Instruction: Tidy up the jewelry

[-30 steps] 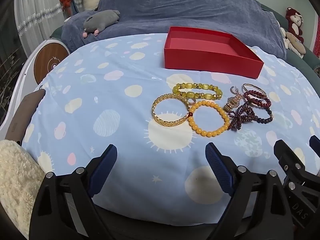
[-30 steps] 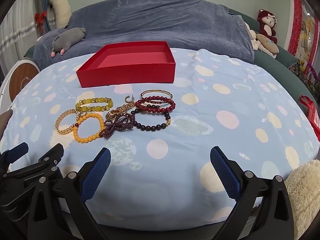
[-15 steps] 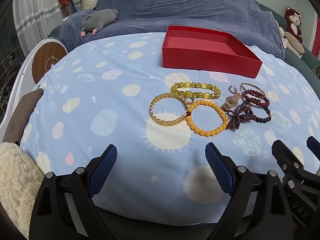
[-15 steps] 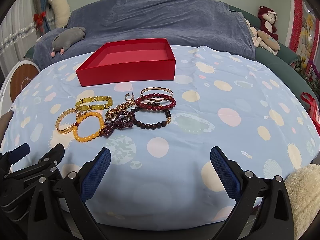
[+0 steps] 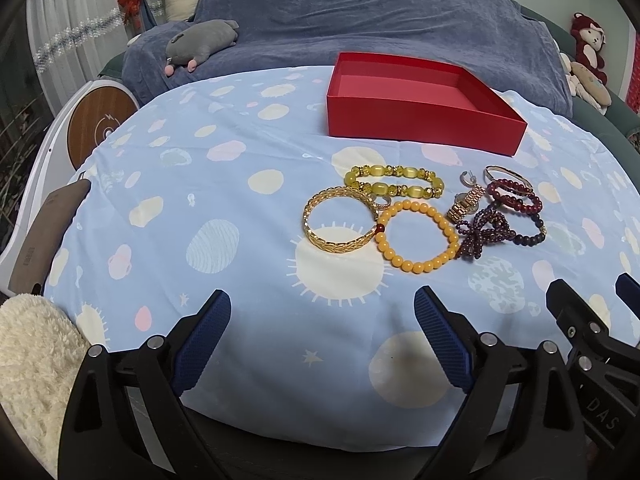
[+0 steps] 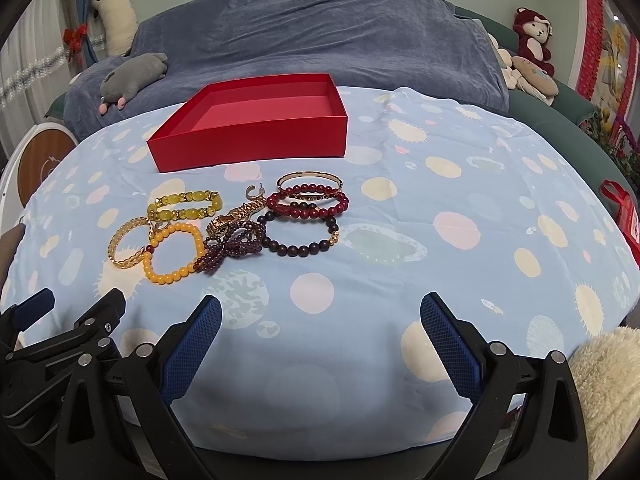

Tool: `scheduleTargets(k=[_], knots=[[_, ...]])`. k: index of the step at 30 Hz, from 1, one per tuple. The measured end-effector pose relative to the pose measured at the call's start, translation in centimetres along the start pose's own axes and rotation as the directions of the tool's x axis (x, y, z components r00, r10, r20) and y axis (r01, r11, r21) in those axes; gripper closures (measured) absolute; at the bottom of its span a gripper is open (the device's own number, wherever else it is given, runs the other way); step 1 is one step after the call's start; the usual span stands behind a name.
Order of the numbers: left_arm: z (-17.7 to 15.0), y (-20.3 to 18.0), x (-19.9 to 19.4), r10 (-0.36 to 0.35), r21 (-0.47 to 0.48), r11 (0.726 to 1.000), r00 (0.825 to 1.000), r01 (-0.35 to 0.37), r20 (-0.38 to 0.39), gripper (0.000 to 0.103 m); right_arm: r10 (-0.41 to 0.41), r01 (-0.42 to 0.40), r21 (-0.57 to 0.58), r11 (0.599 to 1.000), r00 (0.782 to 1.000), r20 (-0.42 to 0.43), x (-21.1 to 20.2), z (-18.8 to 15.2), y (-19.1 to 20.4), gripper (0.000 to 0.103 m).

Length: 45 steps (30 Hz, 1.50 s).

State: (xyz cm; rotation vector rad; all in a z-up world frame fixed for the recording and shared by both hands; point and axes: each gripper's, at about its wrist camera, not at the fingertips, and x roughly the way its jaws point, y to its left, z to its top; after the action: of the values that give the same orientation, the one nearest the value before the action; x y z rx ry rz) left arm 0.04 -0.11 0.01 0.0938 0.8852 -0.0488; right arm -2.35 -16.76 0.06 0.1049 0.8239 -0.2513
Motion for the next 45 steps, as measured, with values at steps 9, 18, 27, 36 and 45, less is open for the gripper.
scheduleTargets(k=[9, 18, 27, 36, 45], knots=[[0.04, 0.1, 0.14, -0.018, -0.007, 1.0, 1.0, 0.018, -0.006, 0.014, -0.002, 0.002, -0.004, 1.0, 1.0, 0.005, -0.05, 0.03, 0.15, 0.007], [0.05, 0.1, 0.13, -0.016, -0.006, 1.0, 1.0, 0.016, -0.005, 0.014, -0.003, 0.003, -0.004, 1.0, 1.0, 0.005, -0.06, 0.03, 0.14, 0.007], [0.04, 0.11, 0.15, -0.017, -0.006, 1.0, 1.0, 0.017, -0.005, 0.014, -0.002, 0.002, -0.005, 1.0, 1.0, 0.005, -0.06, 0.03, 0.14, 0.007], [0.02, 0.1, 0.14, -0.016, -0.006, 1.0, 1.0, 0.016, -0.004, 0.014, -0.006, 0.006, -0.004, 1.0, 1.0, 0.003, -0.02, 0.03, 0.12, 0.007], [0.02, 0.09, 0.15, -0.016, -0.006, 1.0, 1.0, 0.016, -0.005, 0.014, -0.006, 0.006, -0.004, 1.0, 1.0, 0.002, -0.04, 0.04, 0.09, 0.007]])
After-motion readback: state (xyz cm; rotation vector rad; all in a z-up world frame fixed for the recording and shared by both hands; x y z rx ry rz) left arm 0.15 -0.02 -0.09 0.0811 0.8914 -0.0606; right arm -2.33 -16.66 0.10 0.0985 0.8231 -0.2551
